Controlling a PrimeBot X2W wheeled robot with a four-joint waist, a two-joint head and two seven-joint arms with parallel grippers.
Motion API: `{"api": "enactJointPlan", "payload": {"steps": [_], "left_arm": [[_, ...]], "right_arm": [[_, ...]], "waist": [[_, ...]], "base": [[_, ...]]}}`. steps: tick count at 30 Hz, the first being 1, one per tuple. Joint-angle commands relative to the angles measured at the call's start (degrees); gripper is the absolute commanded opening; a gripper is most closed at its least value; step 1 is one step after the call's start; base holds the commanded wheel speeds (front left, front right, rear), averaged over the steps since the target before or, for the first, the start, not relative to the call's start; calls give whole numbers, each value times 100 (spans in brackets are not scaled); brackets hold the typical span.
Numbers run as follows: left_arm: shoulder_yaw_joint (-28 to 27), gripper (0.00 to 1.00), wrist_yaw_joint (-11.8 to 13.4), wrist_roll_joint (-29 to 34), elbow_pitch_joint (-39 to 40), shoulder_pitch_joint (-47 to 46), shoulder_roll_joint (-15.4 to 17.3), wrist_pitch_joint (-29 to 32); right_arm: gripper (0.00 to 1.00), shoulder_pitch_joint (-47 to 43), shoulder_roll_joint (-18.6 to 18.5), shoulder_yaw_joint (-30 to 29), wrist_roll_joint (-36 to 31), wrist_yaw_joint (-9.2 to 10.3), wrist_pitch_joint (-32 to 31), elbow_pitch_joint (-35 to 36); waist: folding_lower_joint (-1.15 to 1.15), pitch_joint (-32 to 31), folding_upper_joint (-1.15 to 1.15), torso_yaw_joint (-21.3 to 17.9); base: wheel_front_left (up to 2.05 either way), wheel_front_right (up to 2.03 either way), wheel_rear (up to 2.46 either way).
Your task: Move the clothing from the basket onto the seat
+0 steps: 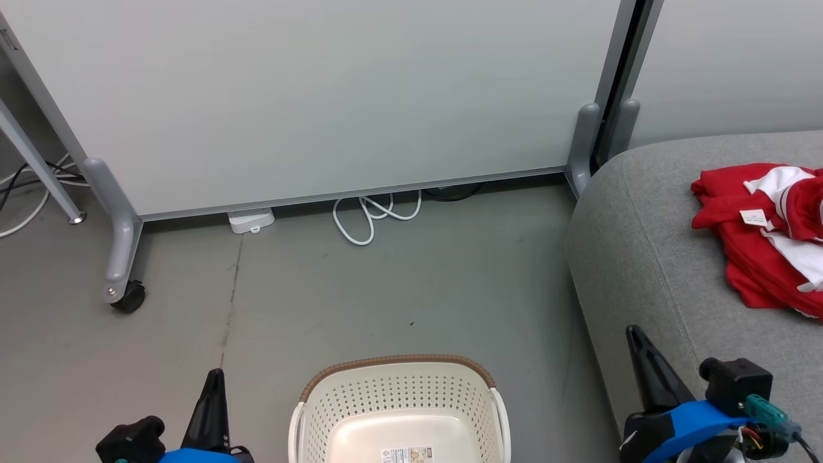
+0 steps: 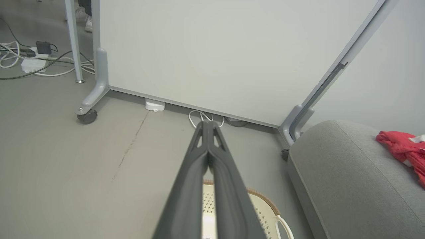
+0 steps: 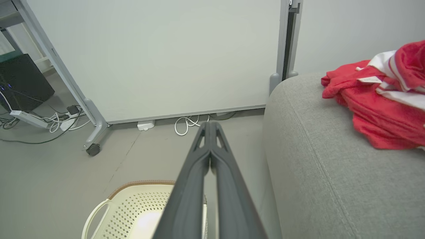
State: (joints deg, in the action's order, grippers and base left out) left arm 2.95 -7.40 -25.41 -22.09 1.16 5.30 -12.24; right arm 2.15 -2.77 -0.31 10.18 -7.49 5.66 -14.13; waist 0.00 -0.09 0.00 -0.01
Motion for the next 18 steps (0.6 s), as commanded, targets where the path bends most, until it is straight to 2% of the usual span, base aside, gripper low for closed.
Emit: {"api": "enactJointPlan", "payload": {"steps": [1, 18], "left_arm": [[-61, 0, -1, -267, 135, -172, 21, 59], [-264, 0, -3, -1743, 300, -316, -39, 472]], "right_arm": [[0, 118, -9, -36, 336, 0, -29, 88], [0, 187, -10, -158, 2146, 0, -288, 97]], "waist": [[0, 1, 0, 0], [0, 5, 0, 0]], "base": [[0, 0, 0], [0, 0, 0]]}}
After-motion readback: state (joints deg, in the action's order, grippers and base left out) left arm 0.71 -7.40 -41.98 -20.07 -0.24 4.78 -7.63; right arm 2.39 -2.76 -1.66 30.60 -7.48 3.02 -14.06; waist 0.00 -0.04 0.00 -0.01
